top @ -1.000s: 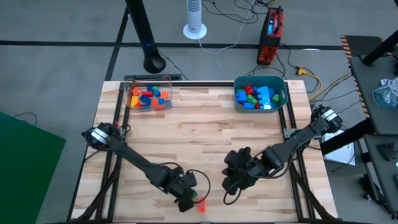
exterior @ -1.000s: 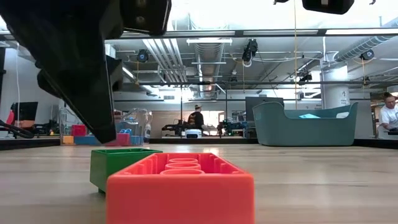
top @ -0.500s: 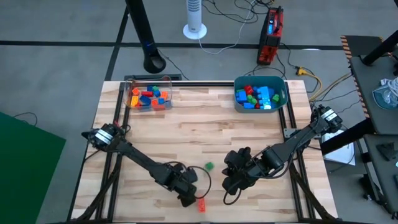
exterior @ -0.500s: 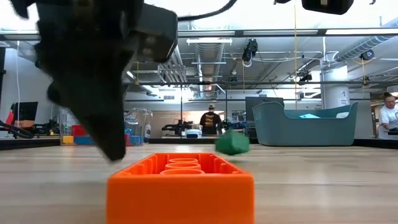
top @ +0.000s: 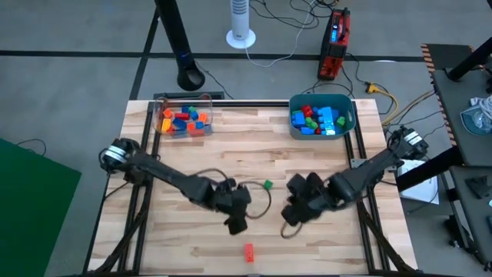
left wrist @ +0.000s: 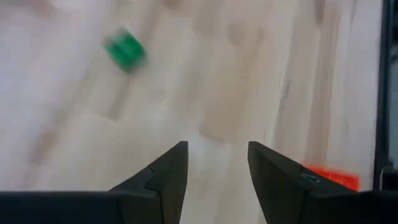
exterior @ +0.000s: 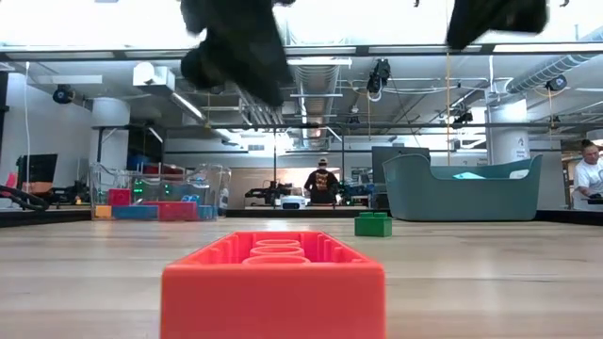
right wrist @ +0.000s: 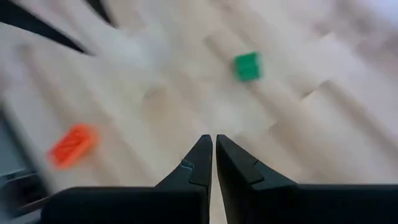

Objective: Sort blocks by size
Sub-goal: Put the small green game piece into the transparent bin

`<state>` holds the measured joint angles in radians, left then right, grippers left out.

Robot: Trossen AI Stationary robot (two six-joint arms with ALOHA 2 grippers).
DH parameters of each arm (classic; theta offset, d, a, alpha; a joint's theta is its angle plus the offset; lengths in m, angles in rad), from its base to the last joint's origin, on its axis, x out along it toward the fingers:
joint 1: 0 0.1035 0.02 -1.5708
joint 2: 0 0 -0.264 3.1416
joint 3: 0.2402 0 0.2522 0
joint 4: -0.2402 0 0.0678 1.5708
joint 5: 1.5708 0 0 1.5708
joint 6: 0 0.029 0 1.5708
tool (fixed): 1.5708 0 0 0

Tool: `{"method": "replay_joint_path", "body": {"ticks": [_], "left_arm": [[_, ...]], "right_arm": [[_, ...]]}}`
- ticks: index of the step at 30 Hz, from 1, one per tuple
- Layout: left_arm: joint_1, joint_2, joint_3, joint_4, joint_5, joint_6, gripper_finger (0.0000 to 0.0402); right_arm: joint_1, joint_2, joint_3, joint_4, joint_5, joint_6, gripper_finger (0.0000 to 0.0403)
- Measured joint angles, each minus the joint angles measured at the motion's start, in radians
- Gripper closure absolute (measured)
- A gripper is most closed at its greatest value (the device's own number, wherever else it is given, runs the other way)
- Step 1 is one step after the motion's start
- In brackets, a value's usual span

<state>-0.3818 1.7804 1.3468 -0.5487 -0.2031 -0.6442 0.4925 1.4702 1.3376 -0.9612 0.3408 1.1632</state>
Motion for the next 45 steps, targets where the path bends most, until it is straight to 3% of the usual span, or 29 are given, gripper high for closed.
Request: {"method": "replay_joint_path", "body": {"ticks": [5,9,17,21,27,34,43,45], "left_arm": [[0.018,-0.143,0.001,-0.037,-0.18,0.012,0.0248],[0.017,-0.277,0.001,-0.044,-0.303,0.011,0.0248],[0.009,-0.451,0.002,-0.041,-0.465,0.008,0.0248],[0.008,-0.486,0.002,-0.043,-0.492,0.018,0.0248],[0.01,-0.485,0.002,-0.043,-0.533,0.059,0.0248],[0.011,-0.454,0.002,-0.047,-0.546,0.064,0.0248],[0.011,-0.439,0.001,-0.05,-0.547,0.075,0.0248],[0.011,-0.439,0.001,-0.05,-0.547,0.083,0.0248]], "right_arm": [[-0.134,0.039,-0.037,0.055,-0.017,-0.255,0.0389],[-0.243,0.109,-0.037,0.108,-0.133,-0.407,0.0362],[-0.357,0.217,-0.037,0.145,-0.26,-0.493,0.0201],[-0.38,0.258,-0.037,0.184,-0.317,-0.519,0.0124],[-0.385,0.344,-0.037,0.227,-0.315,-0.534,0.0067],[-0.386,0.467,-0.033,0.259,-0.303,-0.546,0.0103],[-0.388,0.463,-0.035,0.267,-0.304,-0.537,0.0262],[-0.391,0.447,-0.036,0.268,-0.299,-0.54,0.027]]}}
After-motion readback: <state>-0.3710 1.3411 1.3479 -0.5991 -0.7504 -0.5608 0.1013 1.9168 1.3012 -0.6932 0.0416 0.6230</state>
